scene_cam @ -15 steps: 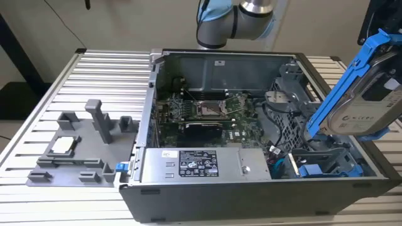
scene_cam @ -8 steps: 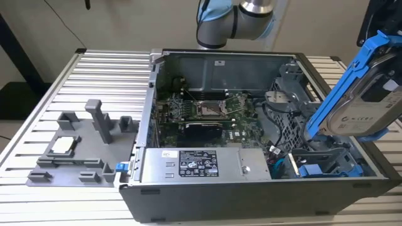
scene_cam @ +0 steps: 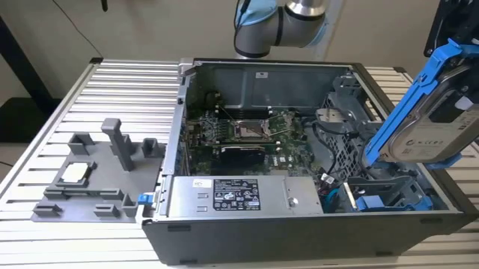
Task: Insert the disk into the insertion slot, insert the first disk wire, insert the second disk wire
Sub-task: 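Insert the disk into the insertion slot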
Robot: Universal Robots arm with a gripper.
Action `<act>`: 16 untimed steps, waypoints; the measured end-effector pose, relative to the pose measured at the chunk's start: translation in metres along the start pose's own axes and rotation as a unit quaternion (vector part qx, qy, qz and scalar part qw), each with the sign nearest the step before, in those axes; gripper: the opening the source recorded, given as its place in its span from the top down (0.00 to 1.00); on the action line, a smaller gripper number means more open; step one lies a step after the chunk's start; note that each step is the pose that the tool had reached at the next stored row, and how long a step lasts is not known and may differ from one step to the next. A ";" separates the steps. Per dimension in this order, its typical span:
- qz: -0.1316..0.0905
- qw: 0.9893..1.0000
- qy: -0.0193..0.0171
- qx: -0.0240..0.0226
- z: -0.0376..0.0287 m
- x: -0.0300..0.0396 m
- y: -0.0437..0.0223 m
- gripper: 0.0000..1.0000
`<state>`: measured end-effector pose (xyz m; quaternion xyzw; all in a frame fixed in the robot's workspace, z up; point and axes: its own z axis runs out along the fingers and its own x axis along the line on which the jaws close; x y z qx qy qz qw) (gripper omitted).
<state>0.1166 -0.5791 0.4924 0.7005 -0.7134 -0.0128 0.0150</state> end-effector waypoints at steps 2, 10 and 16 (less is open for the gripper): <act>0.000 1.000 0.000 0.000 0.0004 0.0000 0.0000 0.67; 0.000 1.000 0.000 0.000 0.0056 0.0000 -0.0002 0.67; 0.000 1.000 0.000 0.000 0.0096 0.0000 -0.0004 0.67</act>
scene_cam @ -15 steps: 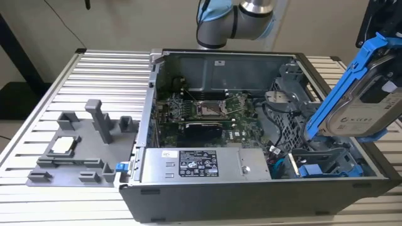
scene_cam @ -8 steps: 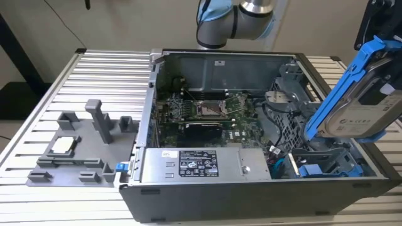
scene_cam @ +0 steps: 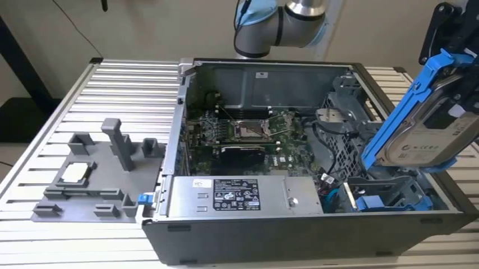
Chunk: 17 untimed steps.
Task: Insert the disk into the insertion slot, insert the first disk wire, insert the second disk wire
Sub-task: 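Insert the disk into the insertion slot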
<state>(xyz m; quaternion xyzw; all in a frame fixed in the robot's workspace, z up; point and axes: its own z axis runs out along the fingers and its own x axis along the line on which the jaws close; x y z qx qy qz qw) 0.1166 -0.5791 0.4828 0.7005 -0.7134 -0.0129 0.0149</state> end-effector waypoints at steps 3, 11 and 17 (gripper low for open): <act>0.000 1.000 0.000 0.000 0.0030 0.0000 -0.0001 0.67; 0.000 1.000 -0.002 -0.004 0.0114 0.0007 -0.0009 0.67; -0.001 1.000 -0.003 -0.006 0.0188 0.0009 -0.0034 0.67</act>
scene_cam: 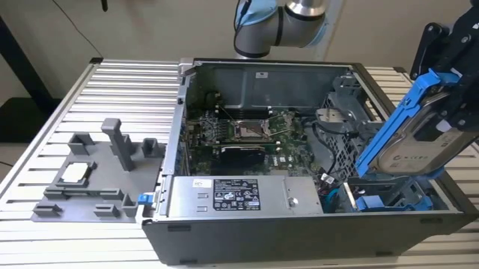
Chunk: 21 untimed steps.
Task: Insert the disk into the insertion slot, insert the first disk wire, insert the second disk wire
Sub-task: 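Insert the disk into the insertion slot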
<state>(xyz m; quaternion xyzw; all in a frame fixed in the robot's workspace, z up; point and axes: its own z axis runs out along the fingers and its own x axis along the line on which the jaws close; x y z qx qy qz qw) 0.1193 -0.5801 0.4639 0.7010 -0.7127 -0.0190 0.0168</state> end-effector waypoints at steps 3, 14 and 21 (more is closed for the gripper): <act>-0.001 1.000 0.000 0.000 0.0048 0.0000 -0.0024 0.67; -0.002 1.000 0.000 0.000 0.0240 0.0000 -0.0097 0.67; -0.002 1.000 0.000 0.000 0.0335 0.0000 -0.0108 0.67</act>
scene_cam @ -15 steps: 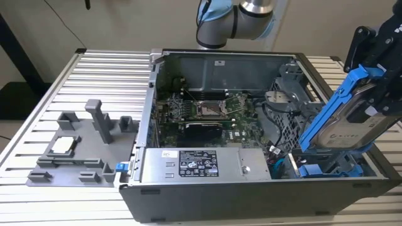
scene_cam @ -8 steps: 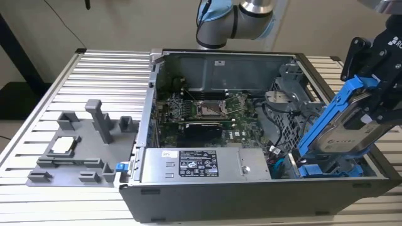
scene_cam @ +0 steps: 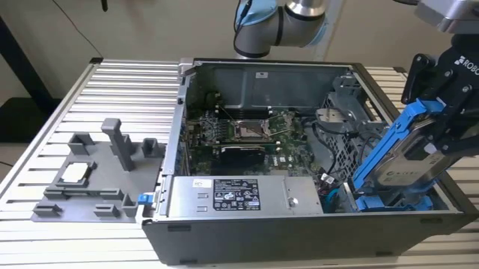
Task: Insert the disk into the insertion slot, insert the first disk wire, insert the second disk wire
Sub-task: 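Insert the disk into the insertion slot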
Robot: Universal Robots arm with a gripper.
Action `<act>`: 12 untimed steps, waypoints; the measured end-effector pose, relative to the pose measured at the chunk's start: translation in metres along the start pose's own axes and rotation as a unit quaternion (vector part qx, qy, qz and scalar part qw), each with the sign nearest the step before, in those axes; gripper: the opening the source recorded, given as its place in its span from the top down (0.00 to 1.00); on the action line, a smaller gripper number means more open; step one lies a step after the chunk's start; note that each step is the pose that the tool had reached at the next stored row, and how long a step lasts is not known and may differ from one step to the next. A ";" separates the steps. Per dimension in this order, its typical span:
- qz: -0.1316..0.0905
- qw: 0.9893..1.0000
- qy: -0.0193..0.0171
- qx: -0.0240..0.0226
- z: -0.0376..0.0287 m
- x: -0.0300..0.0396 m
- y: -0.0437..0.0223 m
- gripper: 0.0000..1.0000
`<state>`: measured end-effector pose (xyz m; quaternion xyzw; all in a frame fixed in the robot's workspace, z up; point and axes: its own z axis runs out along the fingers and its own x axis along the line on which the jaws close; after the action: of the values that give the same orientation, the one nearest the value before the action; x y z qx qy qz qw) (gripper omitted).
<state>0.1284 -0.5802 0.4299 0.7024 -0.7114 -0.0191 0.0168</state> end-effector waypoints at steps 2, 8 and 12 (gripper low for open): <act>0.000 1.000 0.000 0.000 0.0021 0.0000 -0.0003 0.67; 0.000 1.000 0.000 0.001 0.0073 0.0000 -0.0015 0.67; -0.002 1.000 0.000 0.002 0.0097 -0.0003 -0.0022 0.67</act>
<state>0.1301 -0.5799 0.4200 0.7035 -0.7103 -0.0175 0.0151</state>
